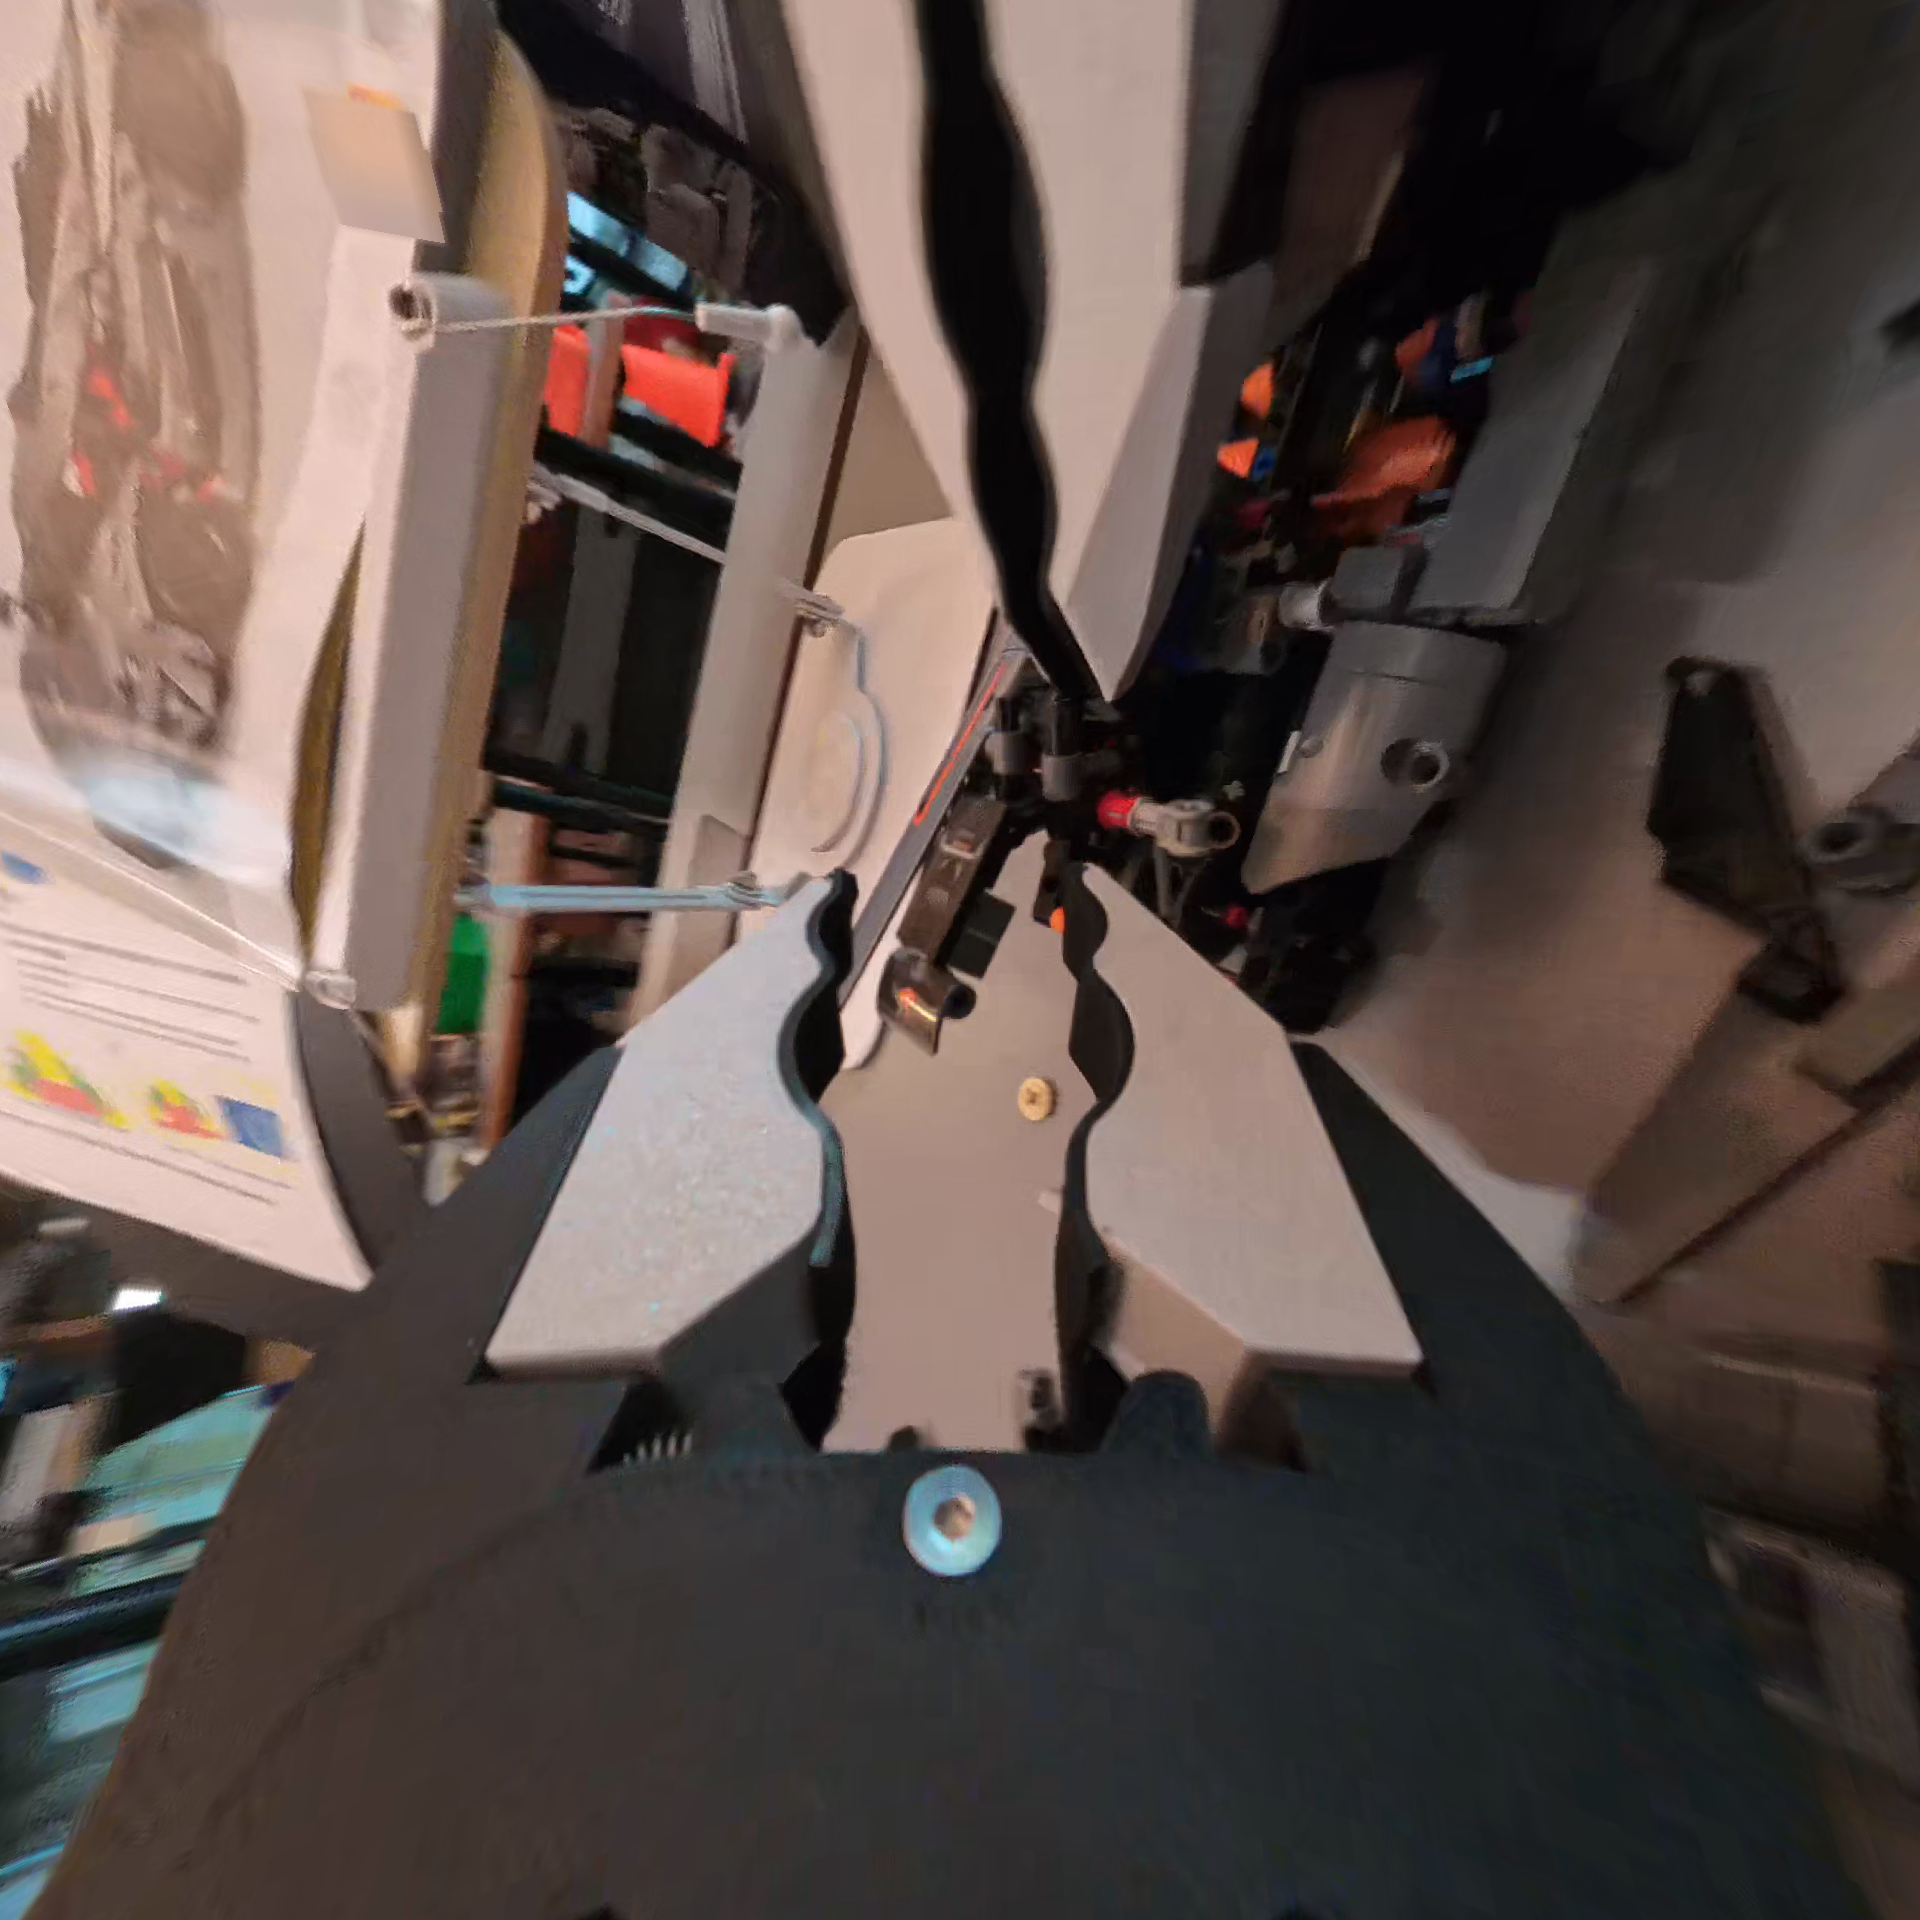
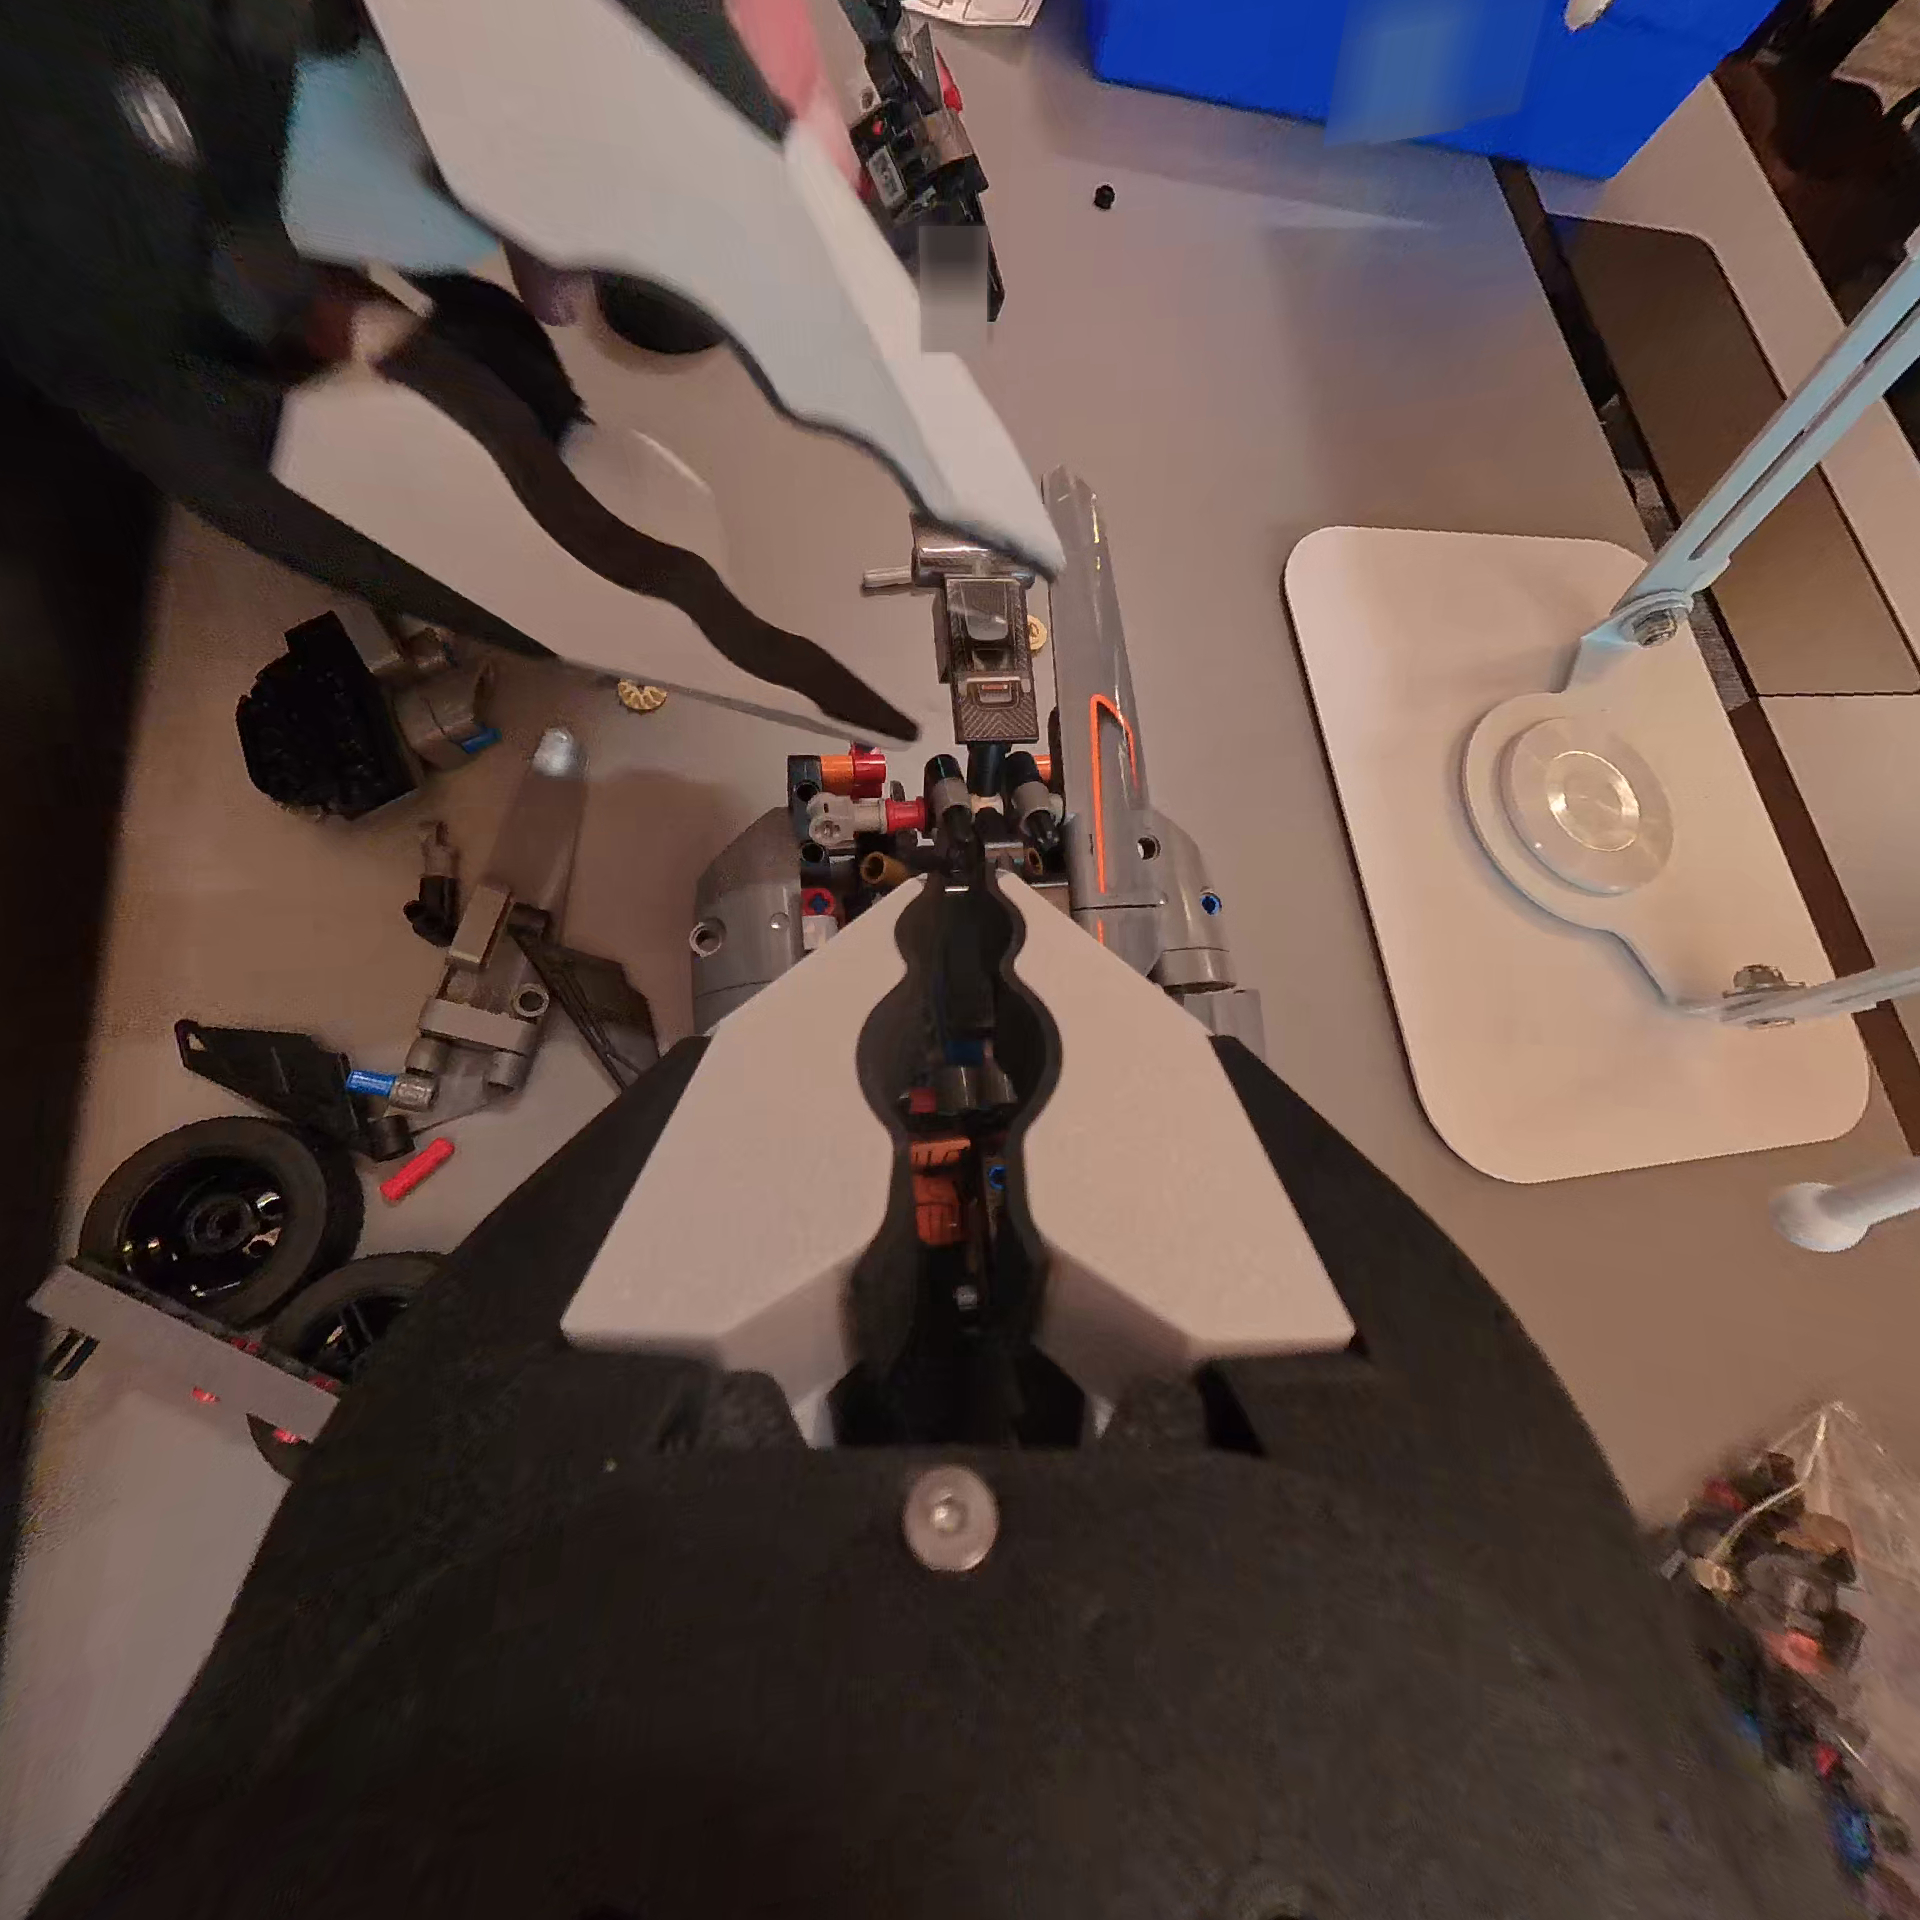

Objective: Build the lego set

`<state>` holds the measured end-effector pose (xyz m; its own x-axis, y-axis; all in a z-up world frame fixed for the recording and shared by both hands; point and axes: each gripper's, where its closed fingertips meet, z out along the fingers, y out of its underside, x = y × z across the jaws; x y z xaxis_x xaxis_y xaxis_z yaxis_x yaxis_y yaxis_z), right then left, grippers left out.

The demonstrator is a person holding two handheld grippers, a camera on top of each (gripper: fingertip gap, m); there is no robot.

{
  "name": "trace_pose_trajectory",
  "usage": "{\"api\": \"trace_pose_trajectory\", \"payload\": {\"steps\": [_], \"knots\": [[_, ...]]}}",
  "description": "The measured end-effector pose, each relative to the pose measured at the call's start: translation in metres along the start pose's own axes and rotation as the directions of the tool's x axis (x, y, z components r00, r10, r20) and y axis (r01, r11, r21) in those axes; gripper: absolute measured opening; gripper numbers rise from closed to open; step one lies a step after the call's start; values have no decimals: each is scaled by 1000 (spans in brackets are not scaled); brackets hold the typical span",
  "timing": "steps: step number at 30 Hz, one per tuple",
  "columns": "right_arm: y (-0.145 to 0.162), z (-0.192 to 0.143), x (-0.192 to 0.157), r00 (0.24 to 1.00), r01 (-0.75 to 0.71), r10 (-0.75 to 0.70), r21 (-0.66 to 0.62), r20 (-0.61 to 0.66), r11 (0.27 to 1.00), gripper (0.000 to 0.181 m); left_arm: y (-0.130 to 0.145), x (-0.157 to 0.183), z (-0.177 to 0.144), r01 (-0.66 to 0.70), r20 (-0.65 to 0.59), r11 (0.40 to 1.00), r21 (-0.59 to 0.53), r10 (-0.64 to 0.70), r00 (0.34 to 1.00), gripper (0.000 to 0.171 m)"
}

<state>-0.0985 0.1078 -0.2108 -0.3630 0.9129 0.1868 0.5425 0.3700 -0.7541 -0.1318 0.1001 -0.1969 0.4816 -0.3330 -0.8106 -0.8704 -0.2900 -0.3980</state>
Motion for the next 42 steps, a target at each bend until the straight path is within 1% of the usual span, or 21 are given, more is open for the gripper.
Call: {"api": "trace_pose_trajectory", "payload": {"steps": [1, 3, 4, 5, 9, 11, 12, 15, 18, 20, 21, 22, 25, 26, 29, 34, 36, 38, 39, 40, 42], "knots": [[0, 0, 0, 1000, 0, 0, 1, 2, 1000, 5, 1, 0, 5, -62, 38, 998, -30, 63, 997, 30], [0, 1, 0, 1000, -8, 8, 2, 2, 1000, 5, 4, 6, 16, -149, 41, 985, -91, 153, 987, 25], [1, 1, 0, 1000, -10, 10, 0, 0, 1000, 5, 6, 5, 19, -162, 54, 981, -109, 168, 984, 23], [1, 2, 1, 1000, -14, 14, 0, 2, 1000, 5, 8, 4, 20, -149, 54, 981, -121, 157, 986, 14], [2, 3, 0, 1000, -22, 22, -2, 6, 1000, 5, 12, 8, 21, -33, 7, 993, -113, 35, 999, 13], [2, 2, 0, 999, -30, 30, 0, 12, 1000, 5, 12, 9, 20, 55, -17, 994, -91, -57, 998, 14], [2, 2, 0, 999, -30, 30, 1, 11, 1000, 5, 12, 10, 21, 127, -50, 989, -80, -131, 990, 14], [0, 2, 0, 999, -39, 39, 7, 12, 999, 5, 12, 11, 21, 266, -123, 963, -46, -269, 955, 14], [1, 2, 0, 999, -30, 30, -3, 15, 1000, 5, 12, 12, 21, 331, -154, 943, -44, -333, 930, 14], [1, 3, -1, 999, -46, 46, 2, 24, 999, 5, 12, 13, 21, 407, -192, 913, -34, -405, 894, 14], [1, 3, -1, 999, -47, 47, 6, 27, 999, 5, 13, 14, 21, 423, -209, 905, -36, -421, 883, 14], [1, 3, -1, 998, -53, 53, 11, 33, 999, 5, 13, 13, 20, 416, -210, 909, -29, -412, 886, 14], [0, 3, -1, 998, -56, 55, 24, 39, 998, 5, 13, 10, 19, 478, -248, 878, -14, -467, 849, 14], [0, 4, -2, 998, -51, 50, 18, 37, 999, 4, 13, 10, 18, 460, -241, 888, -18, -451, 859, 14], [1, 4, -3, 998, -51, 50, 27, 42, 998, 4, 14, 11, 16, 505, -267, 863, -14, -490, 830, 14], [0, 3, -4, 999, -31, 30, 16, 31, 999, 4, 10, 5, 13, 507, -236, 862, -3, -493, 837, 13], [0, 4, -5, 999, -30, 30, 6, 34, 1000, 4, 10, 5, 13, 365, -156, 931, -26, -365, 918, 13], [1, 4, -6, 999, -24, 24, -4, 34, 1000, 4, 8, 5, 11, 292, -127, 956, -26, -293, 947, 13], [1, 4, -6, 999, -18, 19, -11, 31, 1000, 4, 10, 6, 12, 233, -97, 971, -51, -237, 967, 13], [0, 4, -6, 1000, -12, 12, -14, 26, 1000, 4, 9, 5, 12, 232, -79, 971, -57, -236, 969, 12], [0, 3, -5, 999, -22, 22, 3, 25, 1000, 3, 7, 2, 10, 339, -108, 940, -29, -340, 934, 12]]}}
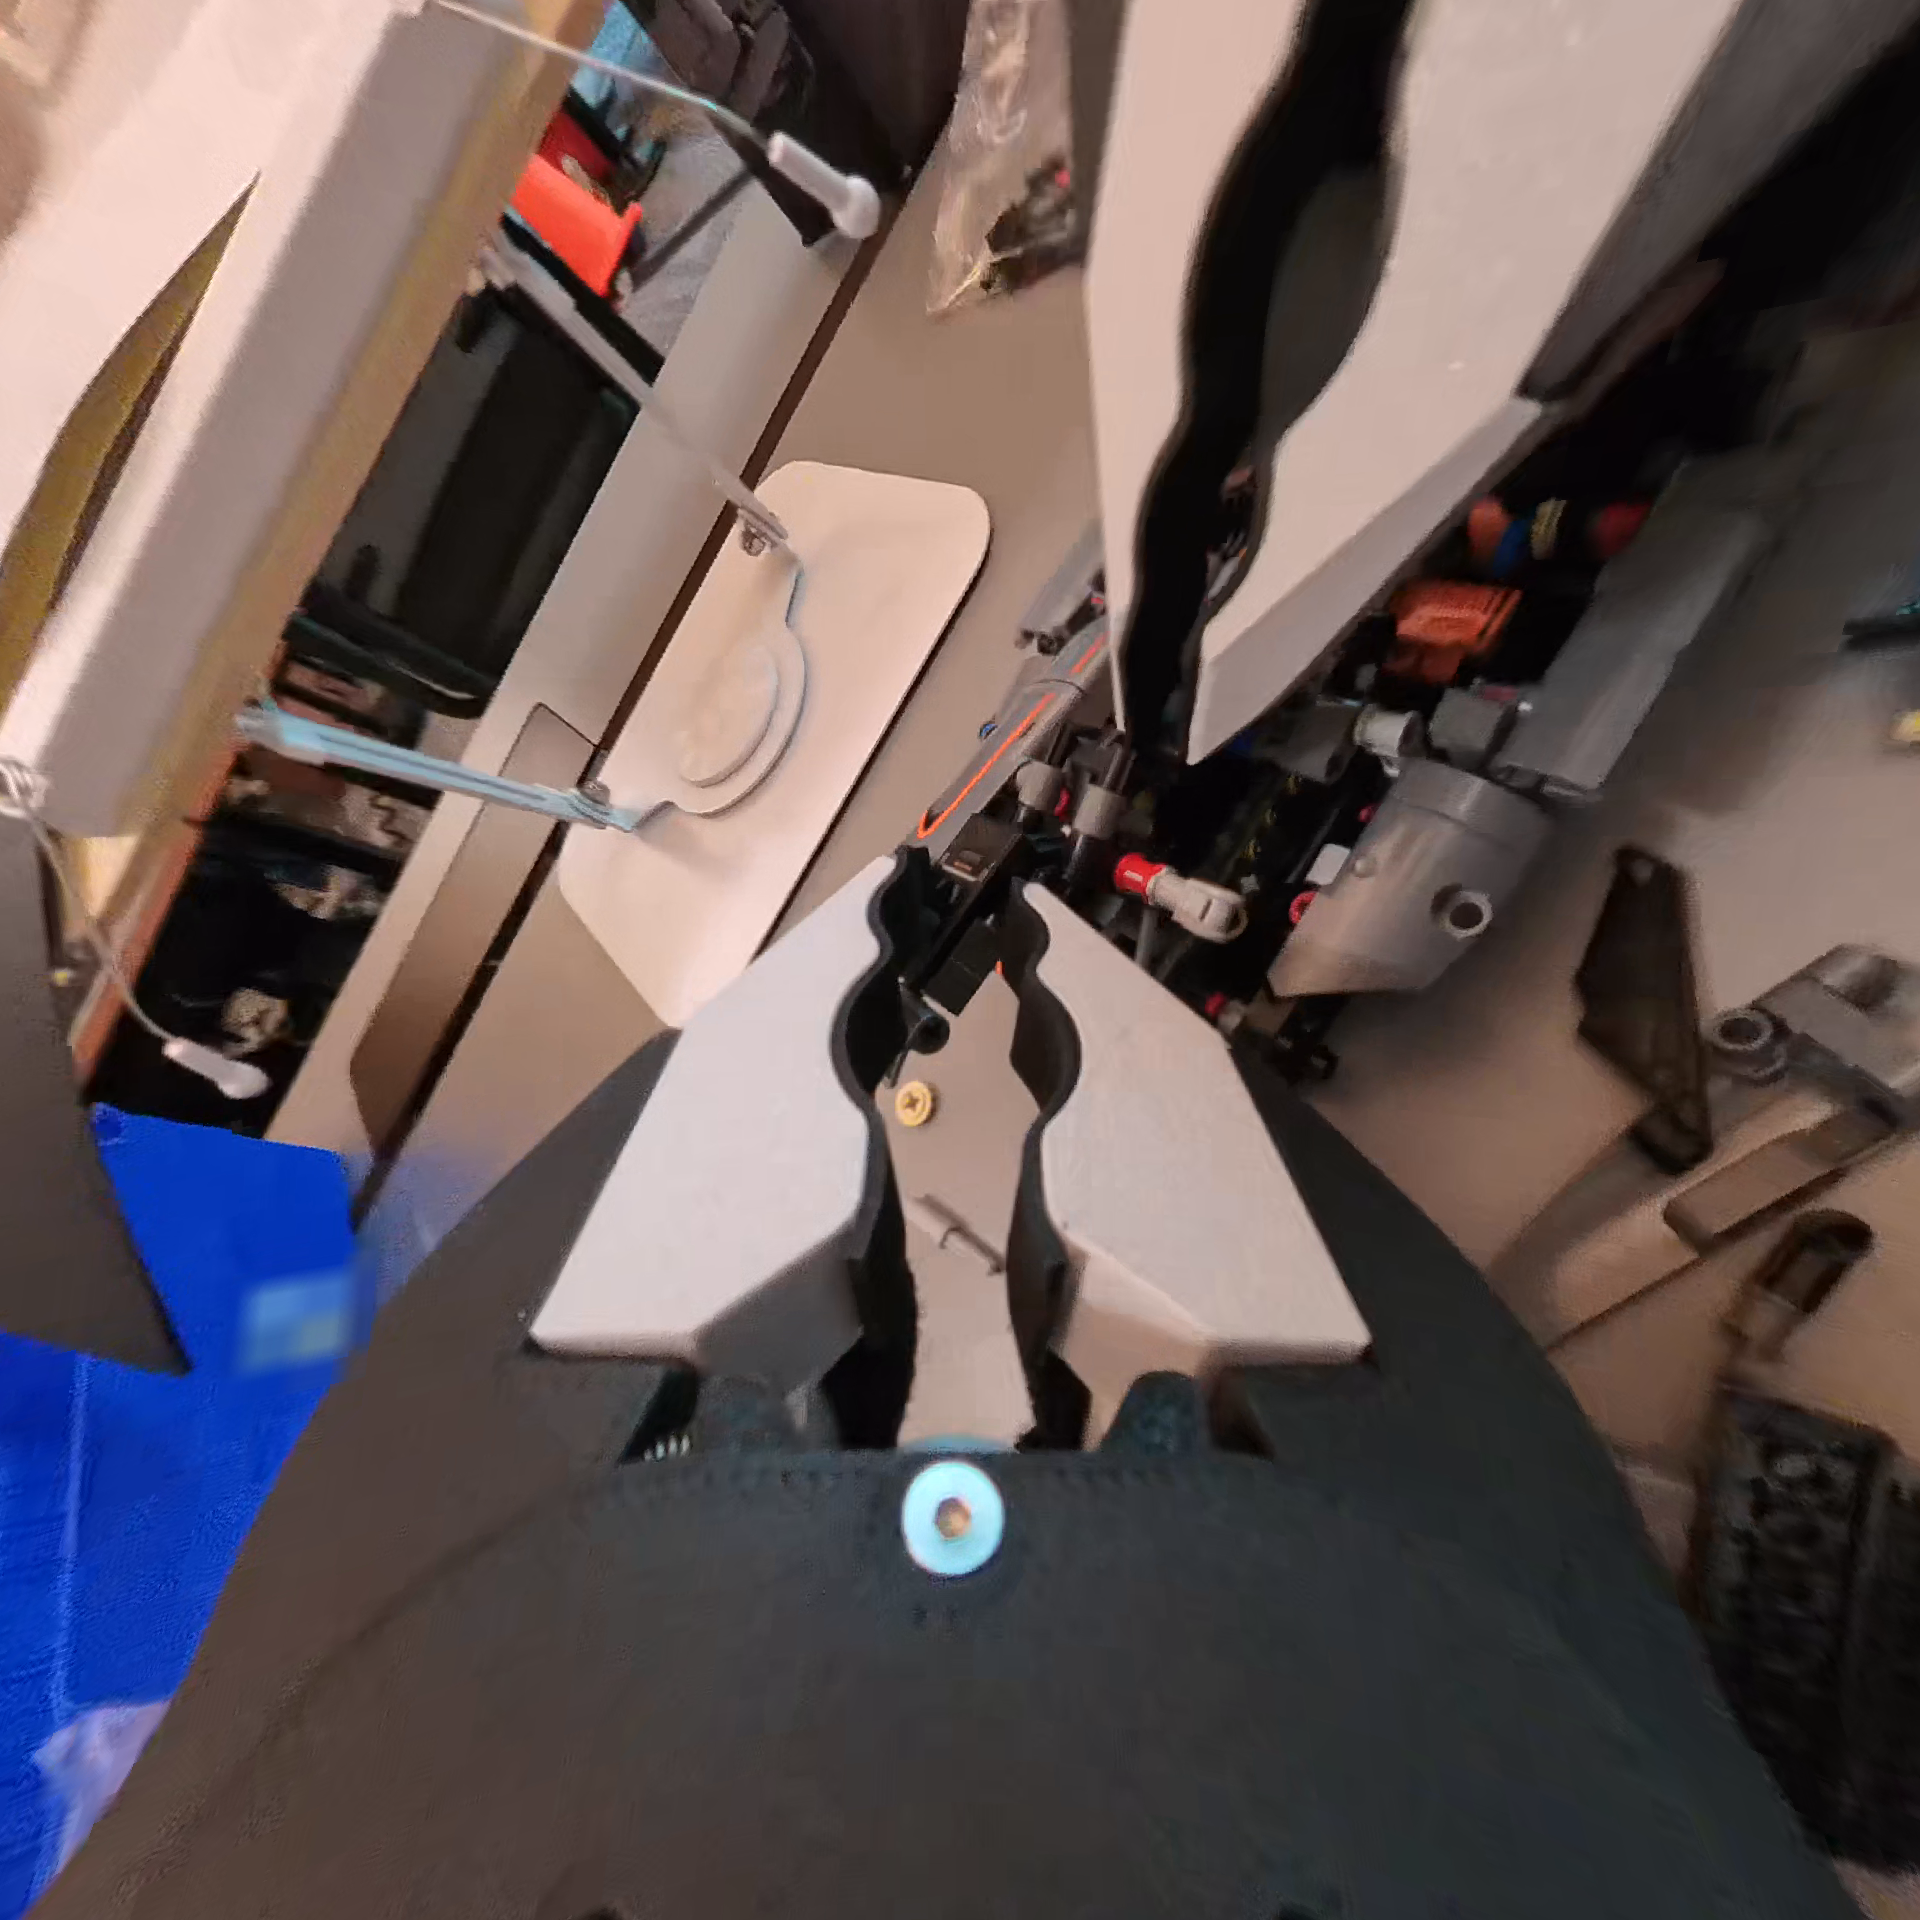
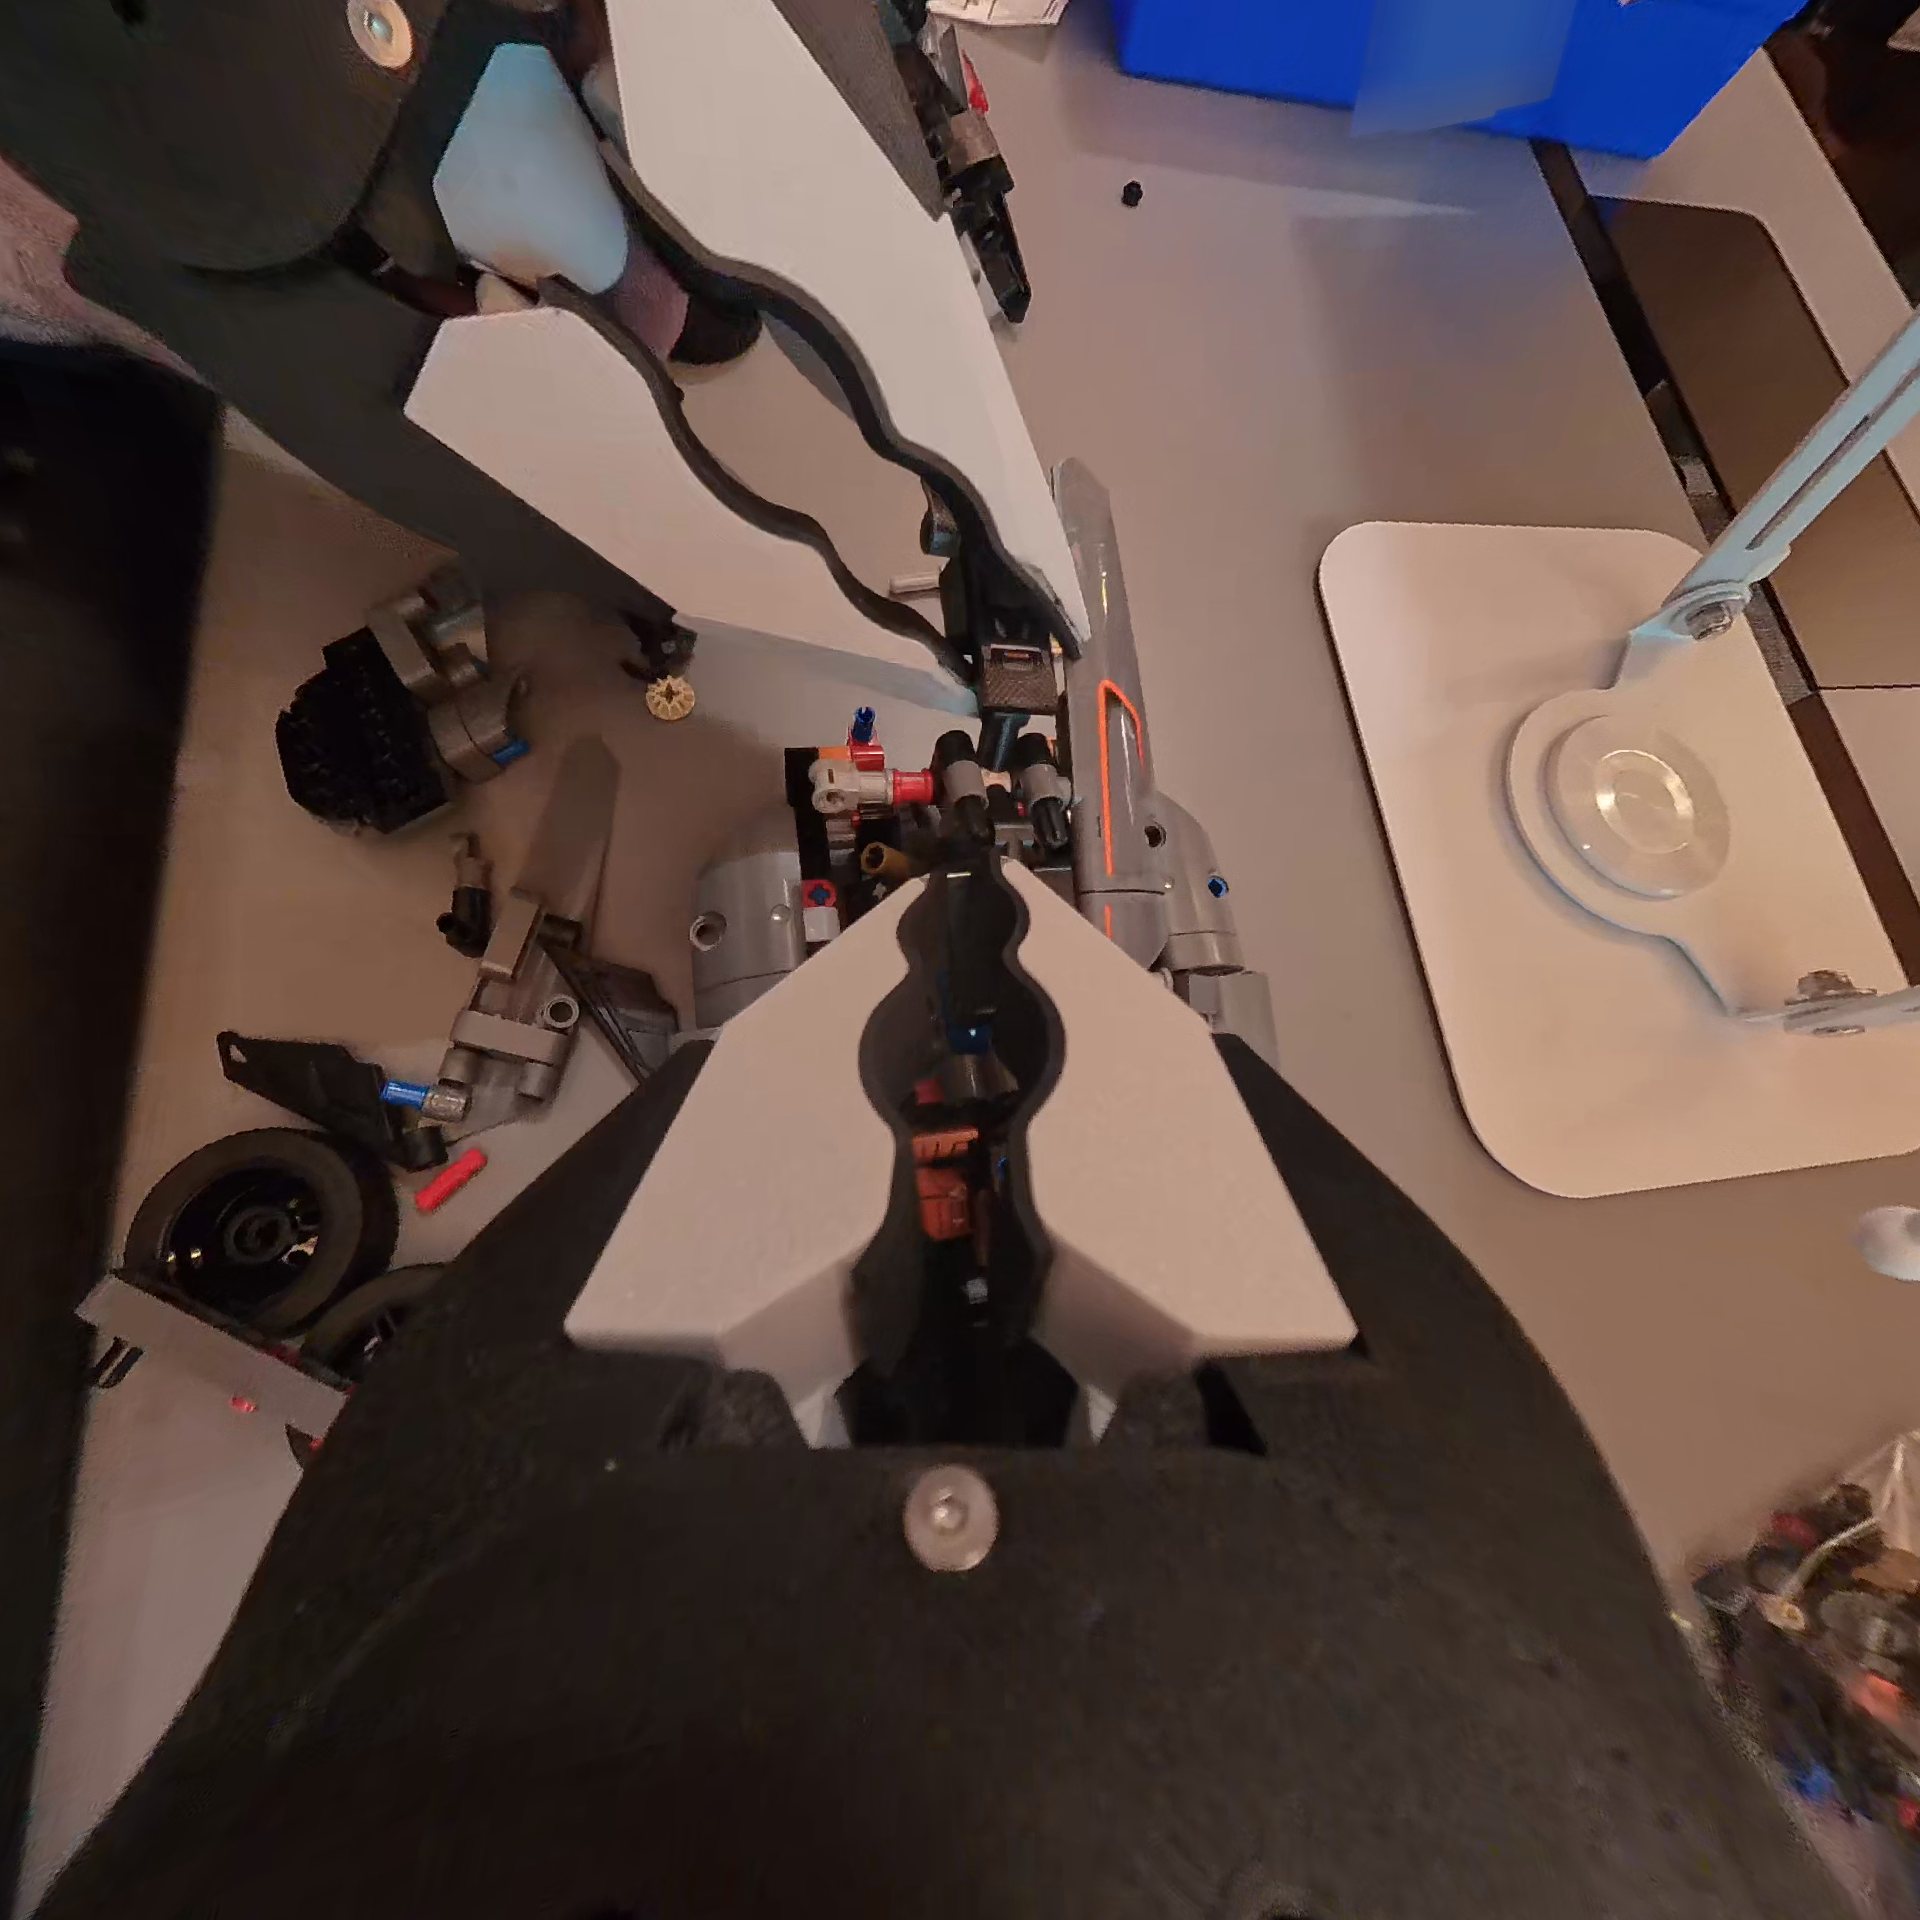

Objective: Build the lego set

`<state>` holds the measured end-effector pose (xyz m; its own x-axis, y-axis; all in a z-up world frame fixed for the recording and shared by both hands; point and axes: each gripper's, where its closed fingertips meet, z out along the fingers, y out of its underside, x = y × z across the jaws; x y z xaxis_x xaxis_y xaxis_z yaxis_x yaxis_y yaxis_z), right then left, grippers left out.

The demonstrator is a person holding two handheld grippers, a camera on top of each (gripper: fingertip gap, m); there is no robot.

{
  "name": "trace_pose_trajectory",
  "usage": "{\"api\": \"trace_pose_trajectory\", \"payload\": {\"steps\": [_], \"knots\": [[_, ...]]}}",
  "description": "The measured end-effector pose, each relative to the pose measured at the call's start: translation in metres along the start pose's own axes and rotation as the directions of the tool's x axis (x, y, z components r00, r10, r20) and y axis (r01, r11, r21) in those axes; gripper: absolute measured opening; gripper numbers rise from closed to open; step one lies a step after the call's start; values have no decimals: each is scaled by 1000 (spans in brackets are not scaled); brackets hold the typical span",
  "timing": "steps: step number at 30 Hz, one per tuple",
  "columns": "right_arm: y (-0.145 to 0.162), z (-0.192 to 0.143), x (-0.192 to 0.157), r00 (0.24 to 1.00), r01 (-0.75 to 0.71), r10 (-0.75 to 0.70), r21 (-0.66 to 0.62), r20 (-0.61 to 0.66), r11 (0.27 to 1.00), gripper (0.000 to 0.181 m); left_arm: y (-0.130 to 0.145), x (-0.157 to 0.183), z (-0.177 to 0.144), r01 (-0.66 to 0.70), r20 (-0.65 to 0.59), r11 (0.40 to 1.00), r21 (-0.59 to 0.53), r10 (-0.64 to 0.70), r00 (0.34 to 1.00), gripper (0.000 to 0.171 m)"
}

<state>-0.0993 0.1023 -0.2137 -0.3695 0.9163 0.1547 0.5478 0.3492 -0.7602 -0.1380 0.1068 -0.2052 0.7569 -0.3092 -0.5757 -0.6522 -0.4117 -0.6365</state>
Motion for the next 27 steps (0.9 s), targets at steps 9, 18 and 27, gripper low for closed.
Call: {"api": "trace_pose_trajectory", "payload": {"steps": [9, 18, 27], "knots": [[-1, 1, 1, 1000, -9, 9, 14, -4, 1000, 4, -11, -2, -5, 332, -207, 936, 118, -303, 930, 0], [-2, -1, 1, 1000, 5, -5, 21, 0, 1000, 5, -6, 3, -7, -145, 1, 983, 113, 146, 989, 10], [-3, 0, 0, 1000, 6, -6, 25, 8, 1000, 4, 2, -6, -11, -310, 135, 951, 22, 304, 943, 27]]}}
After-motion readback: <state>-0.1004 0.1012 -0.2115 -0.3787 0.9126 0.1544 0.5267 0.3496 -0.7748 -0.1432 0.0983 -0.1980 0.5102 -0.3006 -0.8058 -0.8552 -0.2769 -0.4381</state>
